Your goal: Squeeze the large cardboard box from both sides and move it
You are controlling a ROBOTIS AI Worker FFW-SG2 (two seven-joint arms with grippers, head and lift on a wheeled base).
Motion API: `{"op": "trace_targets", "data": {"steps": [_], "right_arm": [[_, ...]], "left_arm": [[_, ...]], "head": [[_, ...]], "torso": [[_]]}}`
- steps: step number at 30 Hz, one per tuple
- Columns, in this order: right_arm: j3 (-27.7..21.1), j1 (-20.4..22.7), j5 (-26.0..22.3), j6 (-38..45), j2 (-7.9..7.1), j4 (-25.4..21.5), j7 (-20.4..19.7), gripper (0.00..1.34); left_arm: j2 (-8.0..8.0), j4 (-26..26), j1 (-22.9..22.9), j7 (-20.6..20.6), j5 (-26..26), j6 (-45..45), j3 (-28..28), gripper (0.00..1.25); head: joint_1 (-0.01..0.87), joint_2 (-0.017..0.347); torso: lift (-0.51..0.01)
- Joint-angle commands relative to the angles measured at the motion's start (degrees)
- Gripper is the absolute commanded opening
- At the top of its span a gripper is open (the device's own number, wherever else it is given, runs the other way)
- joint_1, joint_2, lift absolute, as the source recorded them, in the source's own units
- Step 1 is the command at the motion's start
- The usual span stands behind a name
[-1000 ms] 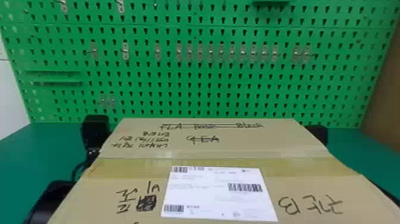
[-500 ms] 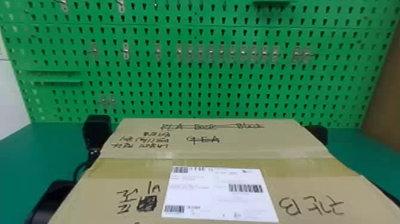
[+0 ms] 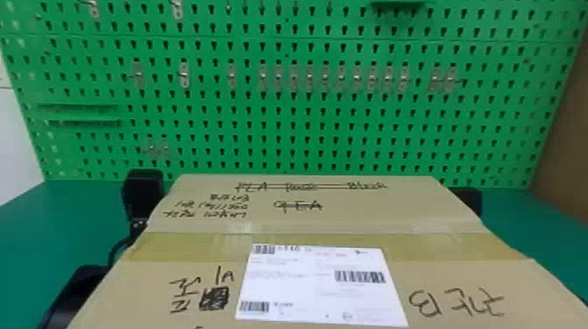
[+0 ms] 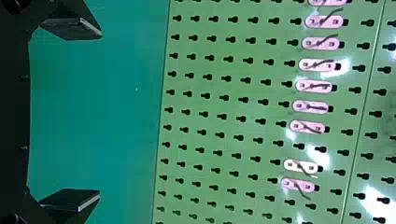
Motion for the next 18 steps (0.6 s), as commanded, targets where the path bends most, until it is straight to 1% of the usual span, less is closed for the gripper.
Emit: {"op": "trace_targets", "data": {"steps": [1,11,18], "right_arm": [[-0.45,-0.10,-0.22,-0.03,0.68,-0.01,0.00,1.24],[-2.29,0.08,-0.13,-0.20,1.56,-0.01,0.00,1.24],[-1.94,0.17,0.13,-0.20,1.30,-0.01,0.00,1.24]], "left_arm": [[-0.16,0.08,-0.14,-0.01,0.46,0.01,-0.08,1.12],[-0.42,0.16,-0.14,-0.01,0.29,0.01,0.10,1.12],[-0.42,0.16,-0.14,-0.01,0.29,0.01,0.19,1.12]], "head": [[0.398,0.051],[0.398,0.051],[0.398,0.051]], "torso": [[-0.209],[-0.209],[-0.209]]}}
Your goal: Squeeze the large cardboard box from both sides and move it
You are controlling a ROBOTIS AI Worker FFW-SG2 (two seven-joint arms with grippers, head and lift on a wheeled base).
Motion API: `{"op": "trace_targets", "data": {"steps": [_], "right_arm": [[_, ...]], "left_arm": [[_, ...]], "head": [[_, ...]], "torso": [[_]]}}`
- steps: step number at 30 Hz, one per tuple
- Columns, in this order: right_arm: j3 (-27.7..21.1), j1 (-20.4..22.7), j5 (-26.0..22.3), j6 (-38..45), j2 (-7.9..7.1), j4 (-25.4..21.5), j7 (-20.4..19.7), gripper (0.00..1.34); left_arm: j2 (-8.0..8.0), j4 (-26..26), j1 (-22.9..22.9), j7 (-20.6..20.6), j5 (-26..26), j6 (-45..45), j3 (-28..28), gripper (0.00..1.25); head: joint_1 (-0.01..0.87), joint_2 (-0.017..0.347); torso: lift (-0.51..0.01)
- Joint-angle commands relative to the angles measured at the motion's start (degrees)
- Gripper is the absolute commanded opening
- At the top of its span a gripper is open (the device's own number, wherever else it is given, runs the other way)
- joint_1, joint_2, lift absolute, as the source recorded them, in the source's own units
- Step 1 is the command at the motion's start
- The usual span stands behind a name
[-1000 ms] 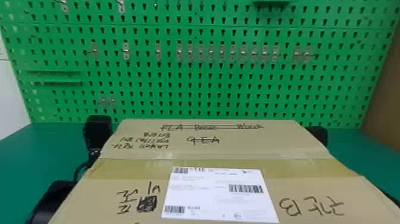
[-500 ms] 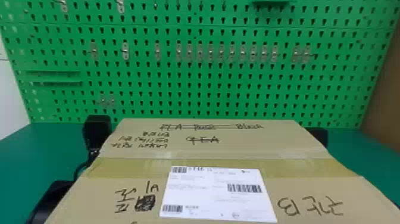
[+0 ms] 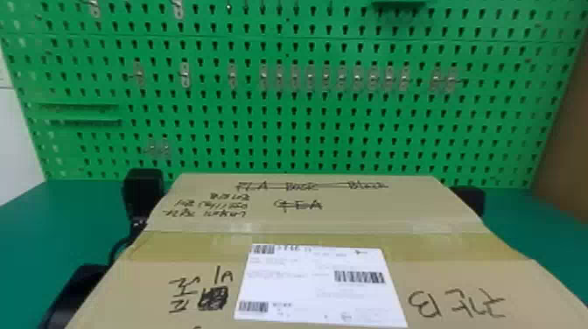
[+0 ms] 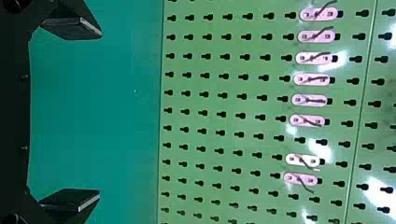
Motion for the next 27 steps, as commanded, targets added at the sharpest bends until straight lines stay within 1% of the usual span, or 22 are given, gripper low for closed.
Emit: {"op": "trace_targets", "data": {"steps": [1,18,27], "right_arm": [[0.19,-0.02,0.15,0.00,-0.17,-0.01,-0.01,1.24],[-1.21,0.24,0.06,0.00,0.89,0.08,0.08,1.24],[-0.51,0.07,0.06,0.00,0.36,0.08,0.08,1.24]], "left_arm": [[-0.42,0.00,0.01,0.00,-0.02,0.00,0.07,1.12],[-0.68,0.00,0.09,0.00,-0.11,0.00,0.34,1.12],[-0.68,0.09,0.18,0.00,-0.28,0.00,0.34,1.12]], "head": [[0.398,0.051],[0.398,0.051],[0.398,0.051]], "torso": [[-0.209],[-0.209],[-0.209]]}}
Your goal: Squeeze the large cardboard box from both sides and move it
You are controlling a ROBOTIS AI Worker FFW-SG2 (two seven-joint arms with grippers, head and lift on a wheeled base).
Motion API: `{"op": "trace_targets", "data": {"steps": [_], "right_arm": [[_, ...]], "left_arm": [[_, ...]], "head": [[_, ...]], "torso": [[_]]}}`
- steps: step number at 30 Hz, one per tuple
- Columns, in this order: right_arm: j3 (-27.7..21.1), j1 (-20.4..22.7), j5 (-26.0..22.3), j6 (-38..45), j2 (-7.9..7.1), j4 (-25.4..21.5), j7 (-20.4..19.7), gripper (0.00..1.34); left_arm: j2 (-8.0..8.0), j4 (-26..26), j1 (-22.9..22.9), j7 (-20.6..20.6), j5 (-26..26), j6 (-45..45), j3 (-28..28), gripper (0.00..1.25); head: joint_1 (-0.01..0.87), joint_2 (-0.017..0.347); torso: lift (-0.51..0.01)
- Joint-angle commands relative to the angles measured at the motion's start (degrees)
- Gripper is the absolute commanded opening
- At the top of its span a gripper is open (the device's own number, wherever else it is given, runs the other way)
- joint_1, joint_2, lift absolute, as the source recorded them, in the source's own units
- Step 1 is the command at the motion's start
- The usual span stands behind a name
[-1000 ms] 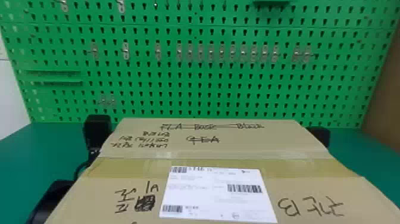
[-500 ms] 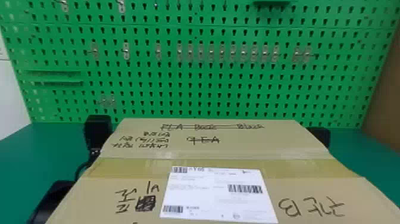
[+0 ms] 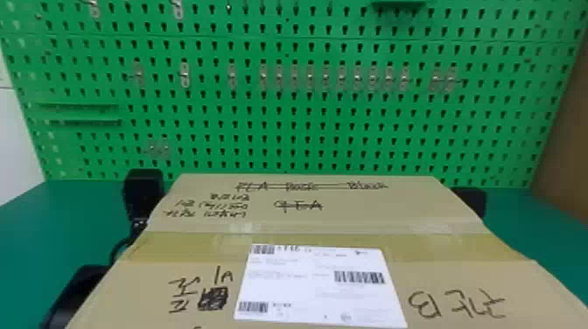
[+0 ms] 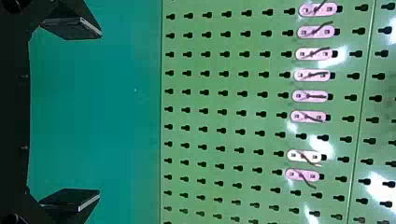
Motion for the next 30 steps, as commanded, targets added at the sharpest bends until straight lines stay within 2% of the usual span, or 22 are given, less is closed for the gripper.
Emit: {"op": "trace_targets", "data": {"steps": [1,7,17,30], "right_arm": [[0.66,-0.24,0.00,0.01,-0.51,0.00,-0.01,1.24],[1.45,-0.77,0.09,0.09,-1.12,0.09,-0.01,1.24],[2.15,-2.26,0.35,0.18,-0.51,0.09,-0.01,1.24],[3.03,-2.79,0.44,0.18,-0.51,0.09,-0.01,1.24]], "left_arm": [[-0.21,0.05,0.07,0.00,-0.21,0.00,0.01,1.12],[-0.21,0.22,-0.28,0.00,-0.48,0.09,0.09,1.12],[-0.74,0.93,-2.04,0.00,-1.71,0.09,-0.26,1.12],[-0.83,1.01,-2.39,0.00,-1.88,0.09,-0.35,1.12]], "head": [[0.398,0.051],[0.398,0.051],[0.398,0.051],[0.398,0.051]], "torso": [[-0.209],[-0.209],[-0.209],[-0.209]]}}
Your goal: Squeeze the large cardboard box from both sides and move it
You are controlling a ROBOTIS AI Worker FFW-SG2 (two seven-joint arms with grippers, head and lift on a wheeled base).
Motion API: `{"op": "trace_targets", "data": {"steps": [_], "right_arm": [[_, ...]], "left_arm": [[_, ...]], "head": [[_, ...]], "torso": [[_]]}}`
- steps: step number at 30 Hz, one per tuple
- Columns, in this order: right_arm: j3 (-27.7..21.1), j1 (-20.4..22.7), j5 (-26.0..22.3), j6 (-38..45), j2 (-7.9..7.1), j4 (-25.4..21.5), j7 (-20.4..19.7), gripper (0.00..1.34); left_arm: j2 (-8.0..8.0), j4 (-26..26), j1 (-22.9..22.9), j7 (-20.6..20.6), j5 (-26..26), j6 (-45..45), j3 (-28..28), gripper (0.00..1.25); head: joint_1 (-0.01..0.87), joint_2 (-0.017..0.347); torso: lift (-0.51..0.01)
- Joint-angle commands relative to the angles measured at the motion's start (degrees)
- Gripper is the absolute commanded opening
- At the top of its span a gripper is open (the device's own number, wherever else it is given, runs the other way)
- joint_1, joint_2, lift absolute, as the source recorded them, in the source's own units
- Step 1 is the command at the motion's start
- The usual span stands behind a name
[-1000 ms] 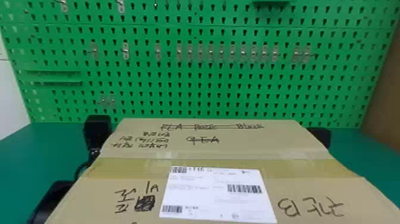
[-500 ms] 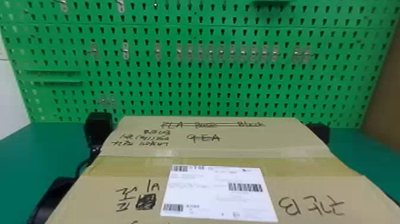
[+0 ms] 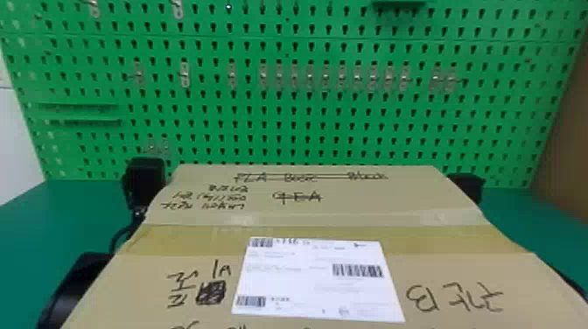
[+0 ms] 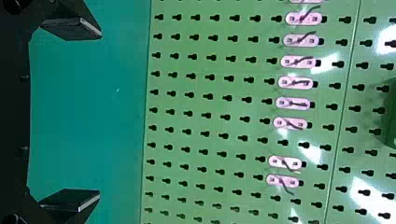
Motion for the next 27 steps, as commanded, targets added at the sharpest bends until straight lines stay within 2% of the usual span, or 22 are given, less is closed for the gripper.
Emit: {"op": "trace_targets", "data": {"steps": [1,10,27], "right_arm": [[0.35,-0.12,0.00,-0.01,0.19,0.09,0.01,1.24],[0.52,-0.56,0.00,-0.01,0.45,0.36,0.01,1.24],[0.61,-0.65,0.00,-0.01,-0.34,0.36,0.09,1.24]], "left_arm": [[-0.43,0.00,-0.01,0.00,0.00,0.03,-0.10,1.12],[-0.43,0.09,-0.27,0.00,0.00,0.03,-0.28,1.12],[-0.43,0.00,-0.09,0.00,-0.09,-0.06,0.16,1.12]], "head": [[0.398,0.051],[0.398,0.051],[0.398,0.051]], "torso": [[-0.209],[-0.209],[-0.209]]}}
